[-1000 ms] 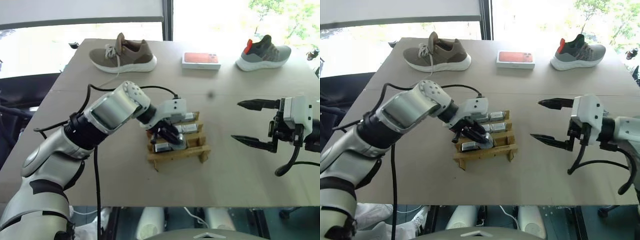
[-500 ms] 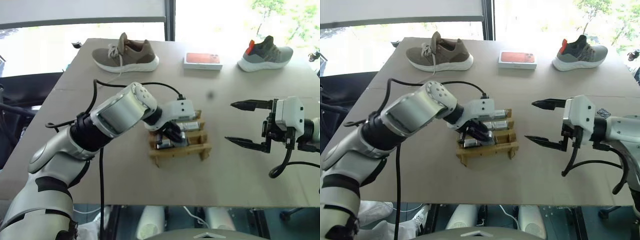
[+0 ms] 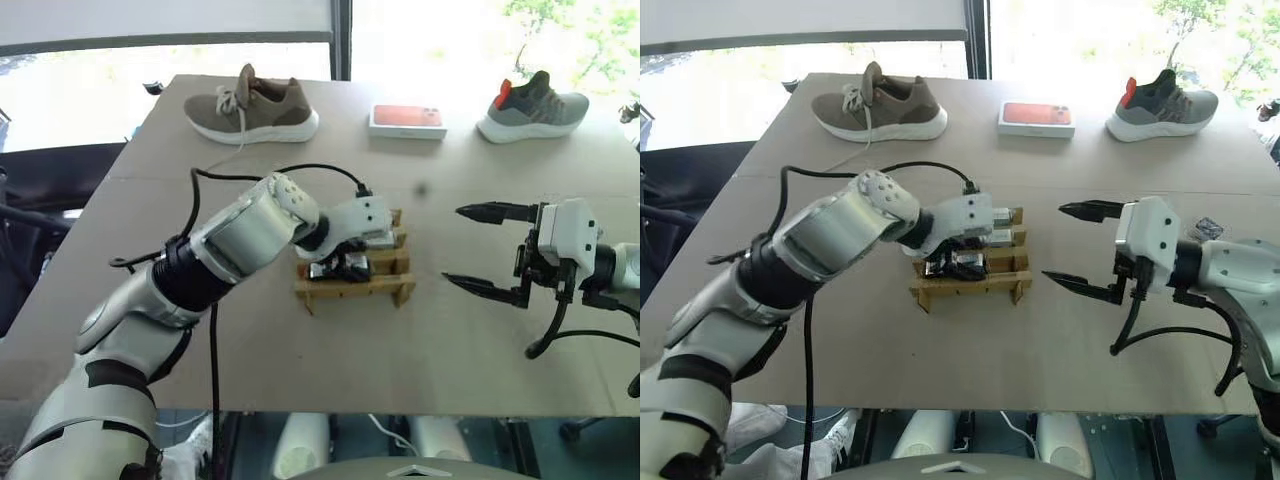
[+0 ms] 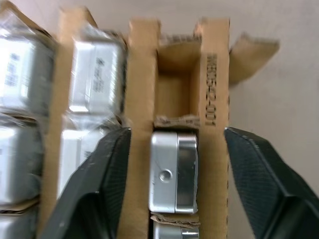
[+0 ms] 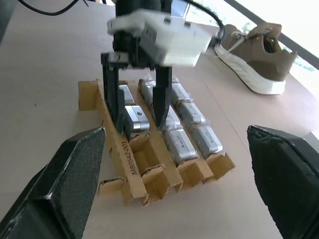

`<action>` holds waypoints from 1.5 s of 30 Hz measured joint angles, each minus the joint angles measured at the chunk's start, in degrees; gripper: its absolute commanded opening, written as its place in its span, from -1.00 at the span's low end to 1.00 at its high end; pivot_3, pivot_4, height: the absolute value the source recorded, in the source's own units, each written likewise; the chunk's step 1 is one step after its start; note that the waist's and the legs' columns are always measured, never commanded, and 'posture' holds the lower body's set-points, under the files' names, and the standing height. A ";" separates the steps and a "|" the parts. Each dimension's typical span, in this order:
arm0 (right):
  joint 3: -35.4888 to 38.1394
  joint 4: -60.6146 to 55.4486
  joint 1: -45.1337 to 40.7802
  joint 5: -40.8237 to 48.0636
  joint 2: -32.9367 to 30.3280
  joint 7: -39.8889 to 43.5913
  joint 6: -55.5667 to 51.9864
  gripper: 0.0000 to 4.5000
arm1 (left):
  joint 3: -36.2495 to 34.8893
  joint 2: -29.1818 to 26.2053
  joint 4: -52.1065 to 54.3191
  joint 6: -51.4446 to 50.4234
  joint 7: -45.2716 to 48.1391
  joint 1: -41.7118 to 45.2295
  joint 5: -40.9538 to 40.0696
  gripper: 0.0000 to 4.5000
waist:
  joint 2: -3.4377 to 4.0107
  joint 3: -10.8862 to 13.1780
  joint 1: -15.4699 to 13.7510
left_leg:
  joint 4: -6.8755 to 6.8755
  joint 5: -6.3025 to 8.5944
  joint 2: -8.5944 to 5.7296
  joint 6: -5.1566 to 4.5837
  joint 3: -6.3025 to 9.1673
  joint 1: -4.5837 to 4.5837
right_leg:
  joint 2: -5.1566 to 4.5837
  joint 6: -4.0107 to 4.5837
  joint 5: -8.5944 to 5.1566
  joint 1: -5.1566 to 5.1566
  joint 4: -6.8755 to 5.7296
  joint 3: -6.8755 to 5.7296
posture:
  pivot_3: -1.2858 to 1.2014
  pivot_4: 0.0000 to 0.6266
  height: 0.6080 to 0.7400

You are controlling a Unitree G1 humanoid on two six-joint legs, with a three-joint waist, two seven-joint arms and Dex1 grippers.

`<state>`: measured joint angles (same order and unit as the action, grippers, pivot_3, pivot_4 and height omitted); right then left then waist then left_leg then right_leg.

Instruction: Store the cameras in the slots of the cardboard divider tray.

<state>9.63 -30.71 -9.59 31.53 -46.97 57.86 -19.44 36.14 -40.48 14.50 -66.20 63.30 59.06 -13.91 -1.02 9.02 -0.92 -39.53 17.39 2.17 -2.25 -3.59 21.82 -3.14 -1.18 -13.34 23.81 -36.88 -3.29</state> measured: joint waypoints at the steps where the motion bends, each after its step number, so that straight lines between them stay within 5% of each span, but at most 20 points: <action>1: 0.48 -0.61 1.47 0.22 -0.12 -1.10 -1.39 1.00 | -3.22 -0.22 0.10 -2.39 0.77 0.29 -2.57 0.31 | 0.00 0.00 0.03 | 0.01 0.00 0.00 0.00 -0.01 0.00 | 0.00 0.00 0.00 0.02 0.00 0.00 | 0.03 -0.52 1.00; 4: 1.86 -0.99 3.92 -0.29 -0.57 -5.24 -5.58 1.00 | -11.83 -0.78 -0.19 -5.40 1.73 0.93 -7.52 0.31 | 0.00 0.00 0.08 | 0.01 0.00 0.05 0.00 -0.02 -0.01 | -0.02 0.00 0.00 0.03 -0.04 0.01 | 0.03 -0.52 1.00; 6: 4.48 -0.46 5.06 -4.06 -0.57 -12.93 -9.80 1.00 | -27.30 2.05 -2.25 -7.06 -0.66 -0.93 -12.47 0.31 | 0.09 -0.05 0.12 | 0.01 0.00 0.03 0.01 -0.07 -0.08 | -0.03 -0.01 -0.01 0.02 -0.05 0.01 | 0.03 -0.52 1.00; 8: 5.43 0.84 4.42 -5.16 -0.16 -17.45 -13.31 1.00 | -35.63 4.09 -0.65 0.12 -2.67 -6.56 -13.47 0.31 | 0.18 -0.12 0.28 | 0.08 -0.01 0.06 0.01 -0.15 -0.18 | -0.11 -0.01 0.00 -0.01 -0.09 0.11 | 0.03 -0.52 1.00; 11: 7.64 6.74 2.07 -6.87 0.51 -24.19 -19.47 1.00 | -43.40 4.42 0.47 5.34 -0.49 -17.25 -18.47 0.58 | 0.11 -0.08 0.55 | 0.06 -0.03 0.10 0.05 -0.26 -0.15 | -0.11 0.01 0.01 0.08 -0.21 0.17 | 0.03 -0.52 1.00; 13: 7.72 13.67 -2.42 -9.36 0.55 -28.99 -23.34 1.00 | -48.43 3.20 1.24 6.95 2.83 -22.57 -23.74 0.99 | 0.10 -0.07 0.51 | 0.01 -0.02 0.09 0.05 -0.29 -0.16 | -0.12 0.01 0.01 0.08 -0.21 0.13 | 0.03 -0.52 1.00; 18: 4.13 28.77 -12.43 -18.68 0.39 -38.30 -24.42 1.00 | -50.31 2.18 6.44 17.93 4.75 -33.25 -24.53 0.99 | 0.11 -0.09 0.09 | 0.04 -0.02 0.00 0.04 -0.33 -0.13 | -0.19 0.01 0.01 0.04 -0.14 0.17 | 0.03 -0.52 1.00; 27: 4.27 57.61 -27.28 -21.97 2.77 -43.29 -27.72 1.00 | -51.35 2.67 14.11 21.44 -1.88 -39.54 -29.38 0.99 | 0.12 -0.09 0.26 | 0.17 -0.02 0.03 0.03 -0.33 -0.12 | -0.18 0.01 0.02 0.06 -0.06 0.20 | 0.03 -0.52 1.00; 45: 14.10 61.49 -29.25 -19.28 12.75 -56.56 -29.49 1.00 | -51.23 0.89 16.40 23.59 -7.37 -42.07 -33.59 0.99 | 0.15 -0.10 0.39 | 0.17 -0.02 0.03 0.04 -0.35 -0.14 | -0.17 0.00 0.02 0.06 -0.07 0.21 | 0.03 -0.52 1.00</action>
<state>23.73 30.77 -38.85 12.26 -34.22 1.30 -48.93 -15.10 -39.59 30.91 -42.61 55.94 16.99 -47.50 -0.87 8.91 -0.54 -39.36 17.38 2.21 -2.21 -3.94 21.68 -3.31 -1.17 -13.32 23.87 -36.95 -3.08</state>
